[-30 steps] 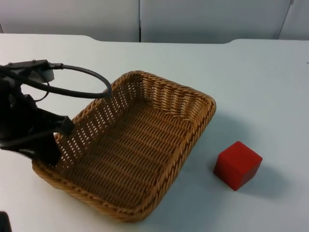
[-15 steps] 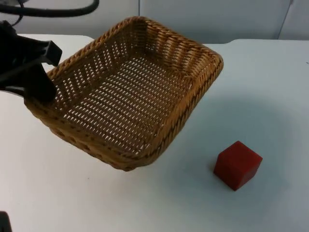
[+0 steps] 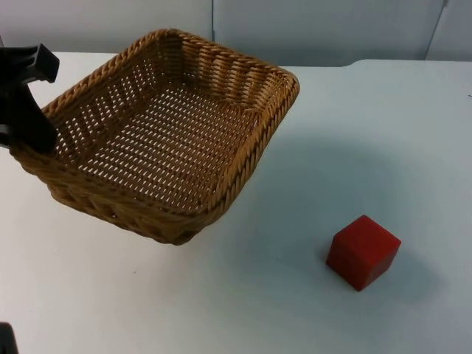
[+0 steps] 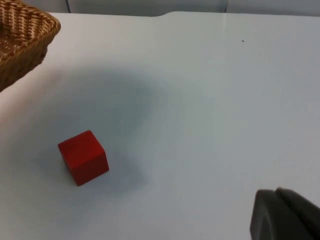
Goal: Pick up the basket with the left hand and place the cube into the basket with the right hand.
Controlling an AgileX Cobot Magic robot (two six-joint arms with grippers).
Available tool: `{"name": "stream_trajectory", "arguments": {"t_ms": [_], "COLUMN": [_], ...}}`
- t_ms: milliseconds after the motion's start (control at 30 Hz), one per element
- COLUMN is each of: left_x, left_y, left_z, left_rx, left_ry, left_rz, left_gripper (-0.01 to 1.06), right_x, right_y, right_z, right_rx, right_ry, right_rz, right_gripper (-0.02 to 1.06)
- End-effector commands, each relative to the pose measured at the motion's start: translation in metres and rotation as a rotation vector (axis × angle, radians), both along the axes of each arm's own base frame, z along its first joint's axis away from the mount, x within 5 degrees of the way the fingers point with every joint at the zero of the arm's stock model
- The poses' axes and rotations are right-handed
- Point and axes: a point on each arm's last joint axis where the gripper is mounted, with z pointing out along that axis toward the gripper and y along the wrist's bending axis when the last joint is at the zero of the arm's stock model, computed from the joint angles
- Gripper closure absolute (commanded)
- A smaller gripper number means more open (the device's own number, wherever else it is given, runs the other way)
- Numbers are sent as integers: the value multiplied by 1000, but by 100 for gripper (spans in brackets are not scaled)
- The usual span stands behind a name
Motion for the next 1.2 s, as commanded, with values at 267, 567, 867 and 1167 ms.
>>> {"name": "stream_trajectory", "arguments": {"t_ms": [267, 567, 867, 1167], "left_x": [2, 2, 2, 2], "left_y": [-1, -1, -1, -1], "left_z": [8, 8, 8, 8], "left_rx": [-43, -43, -43, -43], "left_ry": [-21, -23, -23, -23], "left_rz": [38, 39, 39, 39], "left_gripper": [105, 105, 105, 105], "right_x": [0, 0, 0, 3], "right_y": [0, 0, 0, 0], "right_z": [-1, -1, -1, 5], "right_rx": [0, 0, 0, 5], "right_ry": [-1, -1, -1, -71], "right_rz": [-2, -2, -2, -5], "right_gripper": [105, 105, 105, 105]}}
